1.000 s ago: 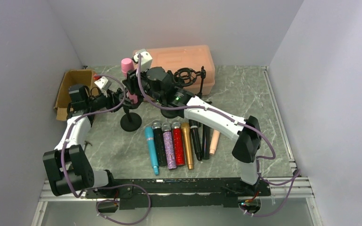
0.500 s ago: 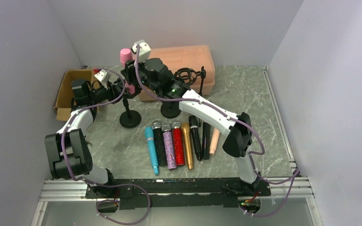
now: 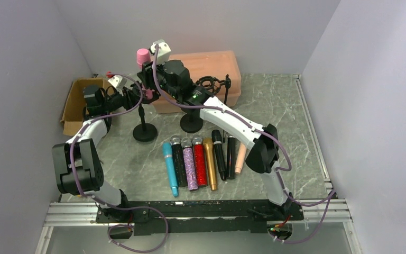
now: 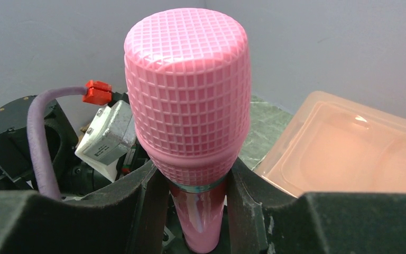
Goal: Attach the microphones to the stand
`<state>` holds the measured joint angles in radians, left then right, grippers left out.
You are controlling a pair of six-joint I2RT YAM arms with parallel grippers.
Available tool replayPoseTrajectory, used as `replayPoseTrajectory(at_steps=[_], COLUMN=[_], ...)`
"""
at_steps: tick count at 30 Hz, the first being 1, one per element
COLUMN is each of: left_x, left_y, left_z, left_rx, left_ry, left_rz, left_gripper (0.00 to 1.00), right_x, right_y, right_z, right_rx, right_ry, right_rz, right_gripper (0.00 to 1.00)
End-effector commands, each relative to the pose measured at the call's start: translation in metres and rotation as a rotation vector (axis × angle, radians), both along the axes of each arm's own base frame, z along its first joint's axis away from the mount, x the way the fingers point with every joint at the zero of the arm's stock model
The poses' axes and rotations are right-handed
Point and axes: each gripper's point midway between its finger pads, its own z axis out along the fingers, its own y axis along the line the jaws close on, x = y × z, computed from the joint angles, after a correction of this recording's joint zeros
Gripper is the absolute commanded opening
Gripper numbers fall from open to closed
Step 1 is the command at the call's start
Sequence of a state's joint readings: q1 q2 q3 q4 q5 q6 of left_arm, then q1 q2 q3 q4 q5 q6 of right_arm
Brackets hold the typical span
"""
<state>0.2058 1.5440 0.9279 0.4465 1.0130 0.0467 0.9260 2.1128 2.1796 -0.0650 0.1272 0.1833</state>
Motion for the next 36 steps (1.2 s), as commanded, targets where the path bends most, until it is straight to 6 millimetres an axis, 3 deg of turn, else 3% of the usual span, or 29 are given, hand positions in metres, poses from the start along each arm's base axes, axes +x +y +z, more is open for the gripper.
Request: replayPoseTrajectory(at_steps=[1, 13, 22, 26, 33, 36], left_x=[0.008, 0.015, 0.017, 0.020, 0.022, 0.020], left_y=[0.001, 0.000, -0.003, -0.002, 0.000, 0.001], left_z=[0.048, 0.077, 0.079, 0.071, 0.040, 0.036], left_rx=[0.071, 0.006, -0.042, -0.058, -0.065, -0.080], left_ry=[-0.205, -0.255, -0.237, -0.221, -0.161, -0.162], left_rz=[0.021, 0.041, 0.034, 0.041, 0.061, 0.071], left_gripper=[0.29, 0.28, 0.28, 0.29, 0.29, 0.29], right_x=[-0.011, -0.012, -0.011, -0.010, -0.006, -0.006], right_y=[-0.004, 0.000, 0.003, 0.005, 0.012, 0.017], right_z=[0.012, 0.030, 0.041, 0.042, 0.021, 0.016], right_rx=[0.016, 0.033, 0.052, 0.050, 0.013, 0.004], right_ry=[-0.007, -0.040, -0.061, -0.069, -0.049, -0.038], right_rz=[0.024, 0.047, 0.053, 0.052, 0.065, 0.078], right_gripper=[0.00, 0.00, 0.00, 0.00, 0.00, 0.00])
